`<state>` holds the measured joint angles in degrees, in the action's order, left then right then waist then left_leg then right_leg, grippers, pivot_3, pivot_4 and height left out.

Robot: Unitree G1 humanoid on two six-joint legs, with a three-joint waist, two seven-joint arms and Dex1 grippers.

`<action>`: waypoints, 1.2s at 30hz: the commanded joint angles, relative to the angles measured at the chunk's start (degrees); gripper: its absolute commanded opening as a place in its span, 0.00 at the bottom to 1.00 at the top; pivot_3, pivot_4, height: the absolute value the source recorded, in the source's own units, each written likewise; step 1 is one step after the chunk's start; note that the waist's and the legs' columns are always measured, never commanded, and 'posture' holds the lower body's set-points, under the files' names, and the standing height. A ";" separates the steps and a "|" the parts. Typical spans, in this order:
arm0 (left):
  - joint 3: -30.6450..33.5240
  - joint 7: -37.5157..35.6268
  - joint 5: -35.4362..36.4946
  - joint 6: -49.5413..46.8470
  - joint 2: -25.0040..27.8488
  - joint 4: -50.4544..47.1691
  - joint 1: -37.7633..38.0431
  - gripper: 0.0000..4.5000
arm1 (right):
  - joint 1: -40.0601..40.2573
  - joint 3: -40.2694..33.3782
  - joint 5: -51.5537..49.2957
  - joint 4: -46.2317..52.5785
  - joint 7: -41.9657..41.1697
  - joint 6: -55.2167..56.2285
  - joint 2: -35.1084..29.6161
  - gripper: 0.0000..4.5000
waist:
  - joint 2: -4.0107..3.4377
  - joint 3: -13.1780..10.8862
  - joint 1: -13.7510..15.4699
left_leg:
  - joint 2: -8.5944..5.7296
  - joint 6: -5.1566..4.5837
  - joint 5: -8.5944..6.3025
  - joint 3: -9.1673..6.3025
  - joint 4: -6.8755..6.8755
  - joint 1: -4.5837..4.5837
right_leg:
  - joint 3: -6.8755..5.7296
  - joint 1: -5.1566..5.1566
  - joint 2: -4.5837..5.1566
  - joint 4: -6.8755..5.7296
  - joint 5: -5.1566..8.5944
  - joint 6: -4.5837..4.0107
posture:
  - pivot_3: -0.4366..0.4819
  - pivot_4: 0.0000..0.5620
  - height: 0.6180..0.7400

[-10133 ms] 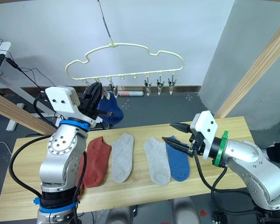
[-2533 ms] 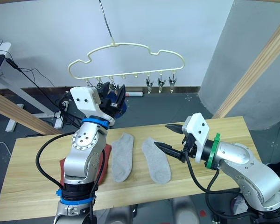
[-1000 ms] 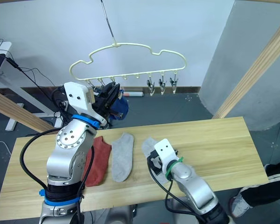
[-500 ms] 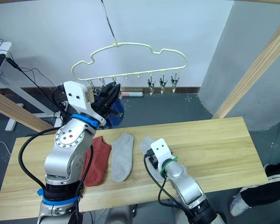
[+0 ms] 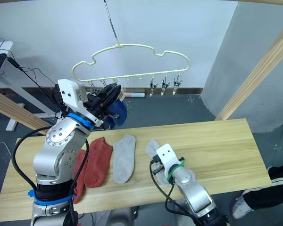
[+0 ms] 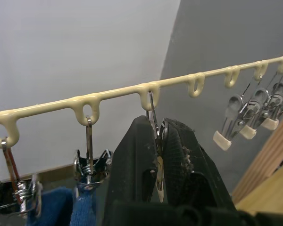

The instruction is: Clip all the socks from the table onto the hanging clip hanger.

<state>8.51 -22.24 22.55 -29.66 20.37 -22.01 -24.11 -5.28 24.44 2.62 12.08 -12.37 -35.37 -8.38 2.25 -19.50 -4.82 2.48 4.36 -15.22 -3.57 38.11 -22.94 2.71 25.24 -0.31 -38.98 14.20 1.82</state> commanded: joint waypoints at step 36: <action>5.68 4.45 20.31 -13.08 0.16 -3.55 -5.31 0.03 | -15.52 -5.81 -9.87 4.44 -10.04 14.62 7.85 0.00 | 0.00 0.00 -0.15 | 0.05 0.01 0.00 -0.07 -0.04 -0.07 | -0.11 0.06 -0.01 -0.01 -0.19 -0.31 | 0.30 0.54 1.00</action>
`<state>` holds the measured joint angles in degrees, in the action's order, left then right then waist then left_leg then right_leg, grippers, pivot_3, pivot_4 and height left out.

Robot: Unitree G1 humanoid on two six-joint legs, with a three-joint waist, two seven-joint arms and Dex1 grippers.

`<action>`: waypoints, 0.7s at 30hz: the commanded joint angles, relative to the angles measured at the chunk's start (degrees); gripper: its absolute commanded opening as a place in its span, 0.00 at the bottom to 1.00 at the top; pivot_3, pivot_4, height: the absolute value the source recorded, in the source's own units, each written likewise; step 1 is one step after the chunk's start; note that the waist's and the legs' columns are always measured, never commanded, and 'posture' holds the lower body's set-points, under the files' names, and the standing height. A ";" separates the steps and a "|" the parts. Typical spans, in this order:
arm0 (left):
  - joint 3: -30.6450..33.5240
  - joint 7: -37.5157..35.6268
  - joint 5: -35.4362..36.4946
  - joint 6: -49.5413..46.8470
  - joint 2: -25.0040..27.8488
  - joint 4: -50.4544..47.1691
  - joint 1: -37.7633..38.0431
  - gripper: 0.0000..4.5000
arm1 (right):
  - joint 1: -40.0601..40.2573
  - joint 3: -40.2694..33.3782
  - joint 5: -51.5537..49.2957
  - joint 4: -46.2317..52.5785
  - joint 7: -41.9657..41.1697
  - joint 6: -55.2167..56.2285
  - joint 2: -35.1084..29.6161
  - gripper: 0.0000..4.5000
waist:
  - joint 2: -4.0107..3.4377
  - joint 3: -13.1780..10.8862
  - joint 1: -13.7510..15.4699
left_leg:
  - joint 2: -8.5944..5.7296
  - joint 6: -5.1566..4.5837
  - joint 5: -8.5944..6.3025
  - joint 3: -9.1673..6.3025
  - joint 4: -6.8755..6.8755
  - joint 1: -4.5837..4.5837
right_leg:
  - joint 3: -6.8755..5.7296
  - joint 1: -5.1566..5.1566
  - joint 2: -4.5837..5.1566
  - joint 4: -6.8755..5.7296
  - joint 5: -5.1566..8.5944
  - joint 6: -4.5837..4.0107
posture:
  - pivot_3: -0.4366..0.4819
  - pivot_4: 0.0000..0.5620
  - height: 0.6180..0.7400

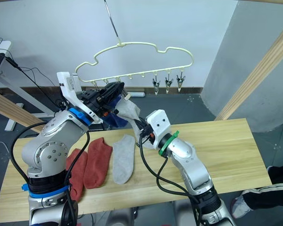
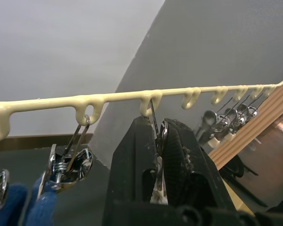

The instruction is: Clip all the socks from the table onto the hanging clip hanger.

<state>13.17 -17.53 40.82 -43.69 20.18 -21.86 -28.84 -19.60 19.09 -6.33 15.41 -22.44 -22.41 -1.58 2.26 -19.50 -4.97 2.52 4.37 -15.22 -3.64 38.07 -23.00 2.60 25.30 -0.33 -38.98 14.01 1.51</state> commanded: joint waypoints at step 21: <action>0.26 -3.35 -2.25 5.64 6.51 -7.21 6.63 0.82 | -1.56 0.95 1.79 -0.21 -0.95 -2.88 -3.59 0.65 | 0.00 0.00 0.02 | 0.01 0.00 0.00 0.02 0.00 0.04 | 0.02 0.00 0.00 -0.01 0.00 -0.01 | 0.32 0.53 1.00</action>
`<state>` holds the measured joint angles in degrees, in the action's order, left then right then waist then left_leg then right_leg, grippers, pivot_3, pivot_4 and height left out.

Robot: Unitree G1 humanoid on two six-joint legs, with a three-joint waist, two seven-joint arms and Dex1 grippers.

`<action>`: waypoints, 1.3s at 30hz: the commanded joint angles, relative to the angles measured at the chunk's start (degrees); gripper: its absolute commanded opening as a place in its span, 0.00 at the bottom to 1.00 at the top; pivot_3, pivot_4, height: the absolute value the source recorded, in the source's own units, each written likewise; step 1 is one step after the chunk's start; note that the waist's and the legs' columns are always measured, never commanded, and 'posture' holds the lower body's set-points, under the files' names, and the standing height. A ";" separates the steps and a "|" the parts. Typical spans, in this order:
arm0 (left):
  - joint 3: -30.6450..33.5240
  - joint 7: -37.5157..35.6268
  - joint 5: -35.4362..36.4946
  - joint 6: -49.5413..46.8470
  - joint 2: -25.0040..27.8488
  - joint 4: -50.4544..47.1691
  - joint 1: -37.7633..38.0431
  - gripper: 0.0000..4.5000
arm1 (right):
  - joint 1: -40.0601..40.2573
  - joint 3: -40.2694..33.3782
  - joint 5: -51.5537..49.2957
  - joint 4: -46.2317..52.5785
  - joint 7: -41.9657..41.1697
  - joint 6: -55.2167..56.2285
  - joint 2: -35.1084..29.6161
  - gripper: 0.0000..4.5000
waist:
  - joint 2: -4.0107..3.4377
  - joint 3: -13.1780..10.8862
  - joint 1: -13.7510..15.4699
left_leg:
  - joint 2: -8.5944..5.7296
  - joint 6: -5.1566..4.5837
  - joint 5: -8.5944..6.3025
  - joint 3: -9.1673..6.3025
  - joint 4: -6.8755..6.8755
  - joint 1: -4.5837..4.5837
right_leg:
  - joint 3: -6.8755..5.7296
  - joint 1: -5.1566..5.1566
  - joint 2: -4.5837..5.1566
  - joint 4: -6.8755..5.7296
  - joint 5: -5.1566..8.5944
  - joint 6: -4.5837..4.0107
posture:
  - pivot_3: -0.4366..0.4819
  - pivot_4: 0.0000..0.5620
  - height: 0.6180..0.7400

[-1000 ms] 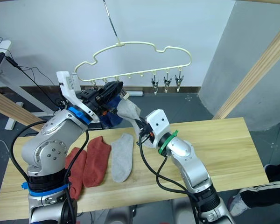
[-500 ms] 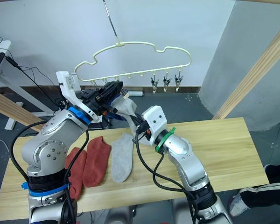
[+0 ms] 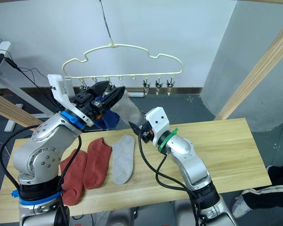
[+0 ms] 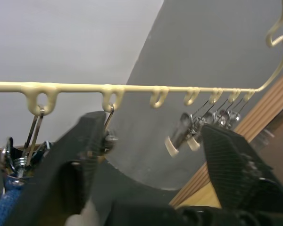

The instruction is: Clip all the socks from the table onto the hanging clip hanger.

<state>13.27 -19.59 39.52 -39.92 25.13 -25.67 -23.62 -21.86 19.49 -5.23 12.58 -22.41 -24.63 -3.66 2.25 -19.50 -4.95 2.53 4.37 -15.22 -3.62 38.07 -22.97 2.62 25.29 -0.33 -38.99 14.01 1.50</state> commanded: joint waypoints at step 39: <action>-2.99 -30.41 -3.05 13.23 18.59 -4.05 9.82 0.82 | -5.20 -9.82 -4.56 19.42 8.37 -17.96 0.61 0.65 | -0.01 0.01 0.03 | 0.07 0.18 0.11 0.05 -0.09 0.02 | 0.05 0.07 -0.08 0.01 0.01 -0.01 | 0.33 0.50 1.00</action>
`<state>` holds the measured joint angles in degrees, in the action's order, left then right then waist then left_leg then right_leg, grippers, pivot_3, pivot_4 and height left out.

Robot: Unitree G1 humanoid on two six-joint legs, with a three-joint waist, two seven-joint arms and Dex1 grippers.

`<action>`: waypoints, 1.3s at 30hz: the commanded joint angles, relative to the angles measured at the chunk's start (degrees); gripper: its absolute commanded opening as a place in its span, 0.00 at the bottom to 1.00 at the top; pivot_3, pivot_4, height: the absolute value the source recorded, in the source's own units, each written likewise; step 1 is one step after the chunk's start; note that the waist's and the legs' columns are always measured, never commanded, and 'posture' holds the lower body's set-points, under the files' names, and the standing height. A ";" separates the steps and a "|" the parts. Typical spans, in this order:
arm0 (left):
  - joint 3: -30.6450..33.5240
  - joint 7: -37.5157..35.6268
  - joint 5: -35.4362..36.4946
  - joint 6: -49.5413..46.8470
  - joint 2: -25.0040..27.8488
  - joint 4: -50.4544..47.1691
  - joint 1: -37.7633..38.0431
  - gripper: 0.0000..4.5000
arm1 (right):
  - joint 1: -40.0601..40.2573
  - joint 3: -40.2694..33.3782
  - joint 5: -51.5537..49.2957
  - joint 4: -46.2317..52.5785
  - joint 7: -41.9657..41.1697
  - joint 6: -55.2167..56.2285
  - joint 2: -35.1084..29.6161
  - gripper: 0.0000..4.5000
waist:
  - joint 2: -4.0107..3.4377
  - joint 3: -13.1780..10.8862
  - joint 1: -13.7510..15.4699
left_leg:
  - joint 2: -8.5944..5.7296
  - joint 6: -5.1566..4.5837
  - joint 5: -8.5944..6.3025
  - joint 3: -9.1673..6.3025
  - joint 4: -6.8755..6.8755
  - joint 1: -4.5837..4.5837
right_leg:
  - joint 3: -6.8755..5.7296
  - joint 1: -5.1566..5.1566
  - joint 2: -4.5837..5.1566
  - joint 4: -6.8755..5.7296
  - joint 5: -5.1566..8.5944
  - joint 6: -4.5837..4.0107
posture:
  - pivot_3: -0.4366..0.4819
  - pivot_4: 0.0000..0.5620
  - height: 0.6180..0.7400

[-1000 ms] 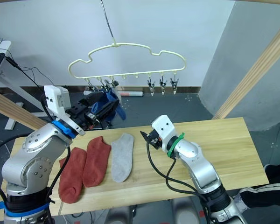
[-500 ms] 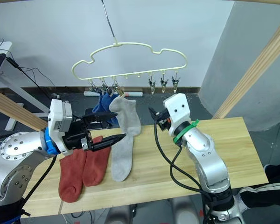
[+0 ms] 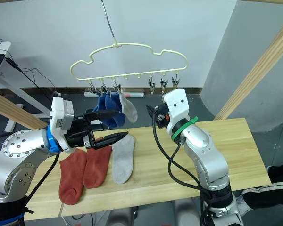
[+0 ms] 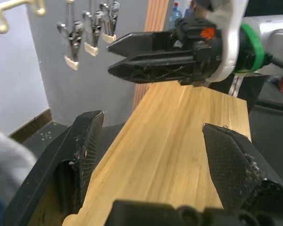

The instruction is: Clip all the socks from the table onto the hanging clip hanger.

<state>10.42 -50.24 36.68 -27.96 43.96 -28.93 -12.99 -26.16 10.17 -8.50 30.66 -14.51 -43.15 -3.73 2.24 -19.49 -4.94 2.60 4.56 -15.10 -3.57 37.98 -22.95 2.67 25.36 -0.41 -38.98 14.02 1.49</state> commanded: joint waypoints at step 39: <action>-3.23 0.74 -3.28 3.31 -2.46 0.82 -2.05 0.83 | -12.59 -1.82 -0.46 -10.27 4.90 2.66 5.71 0.57 | 0.00 0.00 -0.04 | 0.00 0.00 0.00 -0.02 -0.01 -0.02 | -0.03 0.00 0.02 -0.02 -0.04 -0.05 | 0.34 0.49 1.00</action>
<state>6.94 -49.41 33.49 -25.80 41.66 -27.14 -15.33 -37.61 8.79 -8.27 19.24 -9.86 -41.84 1.27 2.24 -19.49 -4.98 2.60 4.56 -15.10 -3.60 37.97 -22.97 2.63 25.37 -0.39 -39.00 13.98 1.44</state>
